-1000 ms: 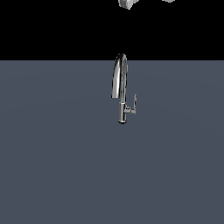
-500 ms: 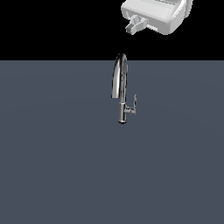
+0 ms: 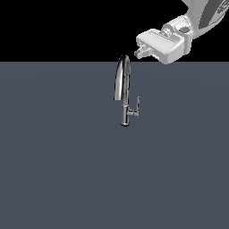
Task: Turn on the faucet by rotating a designated handle.
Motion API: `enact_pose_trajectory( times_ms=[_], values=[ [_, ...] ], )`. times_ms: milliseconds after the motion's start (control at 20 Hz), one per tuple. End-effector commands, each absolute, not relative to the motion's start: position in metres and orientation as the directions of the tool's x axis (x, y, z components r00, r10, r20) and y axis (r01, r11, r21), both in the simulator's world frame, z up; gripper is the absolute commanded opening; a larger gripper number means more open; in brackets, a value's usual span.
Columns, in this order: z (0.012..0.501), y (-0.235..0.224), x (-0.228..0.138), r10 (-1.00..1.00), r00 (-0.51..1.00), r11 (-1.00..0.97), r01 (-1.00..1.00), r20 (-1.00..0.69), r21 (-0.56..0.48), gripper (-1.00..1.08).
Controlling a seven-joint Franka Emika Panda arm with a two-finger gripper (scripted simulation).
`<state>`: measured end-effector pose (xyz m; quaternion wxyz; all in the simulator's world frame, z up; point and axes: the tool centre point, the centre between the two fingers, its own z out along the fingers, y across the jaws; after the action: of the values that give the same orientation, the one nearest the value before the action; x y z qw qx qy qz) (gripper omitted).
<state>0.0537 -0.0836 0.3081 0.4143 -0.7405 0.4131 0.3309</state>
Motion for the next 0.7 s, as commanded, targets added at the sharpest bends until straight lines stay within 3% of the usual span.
enact_pose_trajectory(
  times_ms=[0,650],
  values=[
    [0.289,-0.091,0.064,-0.312,0.384,-0.245,-0.916,-0.869,-0.317,-1.00],
    [0.177,-0.112,0.097,-0.111,0.101,0.108,-0.988,-0.989,-0.113,-1.00]
  ],
)
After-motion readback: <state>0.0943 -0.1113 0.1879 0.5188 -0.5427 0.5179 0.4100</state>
